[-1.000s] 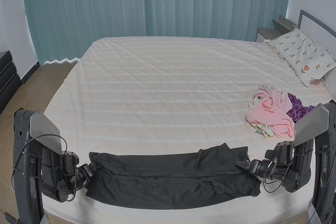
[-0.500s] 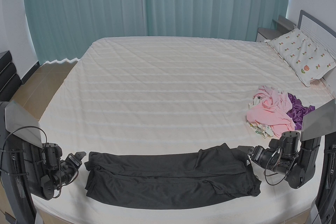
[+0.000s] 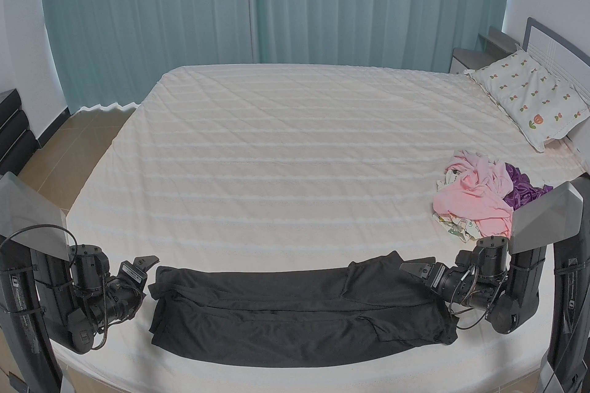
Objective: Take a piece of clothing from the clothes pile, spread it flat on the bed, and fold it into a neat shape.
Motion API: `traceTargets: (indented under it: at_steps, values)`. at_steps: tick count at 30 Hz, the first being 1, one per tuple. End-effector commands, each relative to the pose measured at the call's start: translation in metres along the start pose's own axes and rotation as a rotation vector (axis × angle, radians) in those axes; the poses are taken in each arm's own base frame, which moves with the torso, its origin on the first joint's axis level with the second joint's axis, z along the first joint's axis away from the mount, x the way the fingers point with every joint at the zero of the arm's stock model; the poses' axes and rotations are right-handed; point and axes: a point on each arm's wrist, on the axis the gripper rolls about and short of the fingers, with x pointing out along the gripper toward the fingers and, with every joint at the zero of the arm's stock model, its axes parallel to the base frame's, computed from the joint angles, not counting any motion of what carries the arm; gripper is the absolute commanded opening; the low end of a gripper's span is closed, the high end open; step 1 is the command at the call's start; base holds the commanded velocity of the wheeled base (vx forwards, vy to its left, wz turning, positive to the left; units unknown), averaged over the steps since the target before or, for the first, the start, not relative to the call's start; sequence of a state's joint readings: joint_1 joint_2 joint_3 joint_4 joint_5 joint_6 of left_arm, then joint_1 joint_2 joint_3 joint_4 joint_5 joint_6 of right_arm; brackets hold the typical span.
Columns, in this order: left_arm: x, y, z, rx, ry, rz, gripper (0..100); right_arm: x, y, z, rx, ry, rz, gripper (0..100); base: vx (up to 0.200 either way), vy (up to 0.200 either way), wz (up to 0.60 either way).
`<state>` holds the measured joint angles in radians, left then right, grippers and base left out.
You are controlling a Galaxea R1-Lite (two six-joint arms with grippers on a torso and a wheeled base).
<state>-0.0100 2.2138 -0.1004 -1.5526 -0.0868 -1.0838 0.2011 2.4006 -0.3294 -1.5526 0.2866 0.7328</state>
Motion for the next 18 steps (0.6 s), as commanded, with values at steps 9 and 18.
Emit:
traceTargets:
  at_steps: [9, 18]
  values:
    - [0.007, 0.006, -0.009, 0.016, 0.028, 0.027, 100, 0.012, -0.012, -0.012, 0.0, 0.039, -0.022, 0, 0.0, 0.0, 0.0]
    - [0.008, 0.009, -0.012, 0.05, 0.038, 0.044, 100, -0.005, -0.014, -0.016, 0.021, 0.058, -0.065, 0, 0.0, 0.0, 0.0]
